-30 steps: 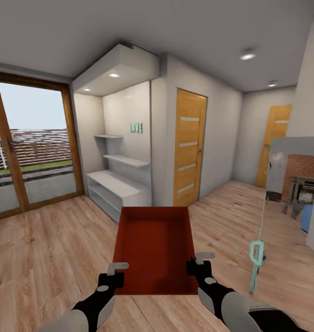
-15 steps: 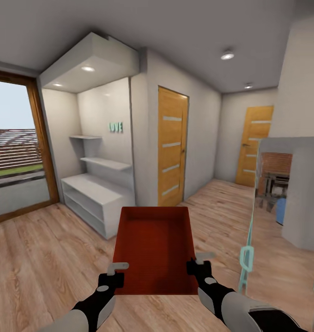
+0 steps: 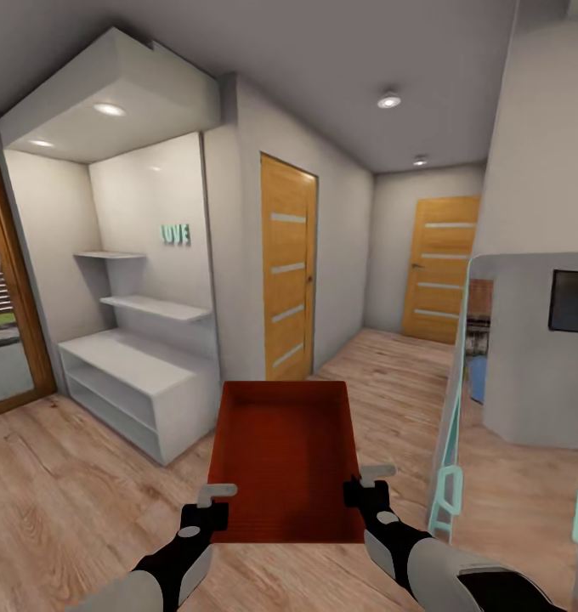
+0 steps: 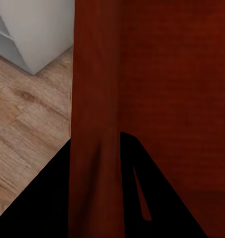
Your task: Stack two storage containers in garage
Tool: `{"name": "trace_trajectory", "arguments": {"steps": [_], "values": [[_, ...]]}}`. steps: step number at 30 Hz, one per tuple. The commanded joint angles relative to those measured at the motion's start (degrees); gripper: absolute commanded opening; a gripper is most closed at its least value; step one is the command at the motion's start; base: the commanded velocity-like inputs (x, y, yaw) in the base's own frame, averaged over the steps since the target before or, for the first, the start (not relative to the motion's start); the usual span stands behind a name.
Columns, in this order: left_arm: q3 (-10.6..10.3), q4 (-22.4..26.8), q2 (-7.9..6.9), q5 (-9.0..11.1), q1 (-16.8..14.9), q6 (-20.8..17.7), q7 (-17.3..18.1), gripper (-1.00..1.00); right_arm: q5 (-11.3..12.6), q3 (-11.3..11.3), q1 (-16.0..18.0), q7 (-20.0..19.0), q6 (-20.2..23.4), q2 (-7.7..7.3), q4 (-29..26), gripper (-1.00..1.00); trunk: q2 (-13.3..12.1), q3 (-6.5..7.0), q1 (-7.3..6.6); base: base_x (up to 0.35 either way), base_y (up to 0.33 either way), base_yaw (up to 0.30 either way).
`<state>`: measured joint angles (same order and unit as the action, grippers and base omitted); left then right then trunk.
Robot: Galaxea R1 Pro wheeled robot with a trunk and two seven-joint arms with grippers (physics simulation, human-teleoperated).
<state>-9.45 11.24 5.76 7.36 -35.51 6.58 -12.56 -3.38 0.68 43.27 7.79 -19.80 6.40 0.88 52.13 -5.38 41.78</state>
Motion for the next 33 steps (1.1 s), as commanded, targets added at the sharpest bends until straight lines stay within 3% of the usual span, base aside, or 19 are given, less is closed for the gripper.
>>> {"name": "trace_trajectory", "arguments": {"steps": [1, 33], "values": [[1.37, 0.24, -0.49, -0.42, -0.08, 0.36, -1.08, -1.0, 1.1, -1.47, 0.06, 0.56, -0.25, -0.43, 0.26, -1.0, 0.07, -0.09, 0.04, 0.306, 0.2, -0.253], [1.37, 0.37, -0.49, -0.42, -0.08, 0.42, -1.07, -1.0, 1.1, -1.47, 0.06, 0.56, -0.24, -0.43, 0.26, -1.0, 0.07, -0.09, 0.04, 0.303, 0.212, -0.253]]}}
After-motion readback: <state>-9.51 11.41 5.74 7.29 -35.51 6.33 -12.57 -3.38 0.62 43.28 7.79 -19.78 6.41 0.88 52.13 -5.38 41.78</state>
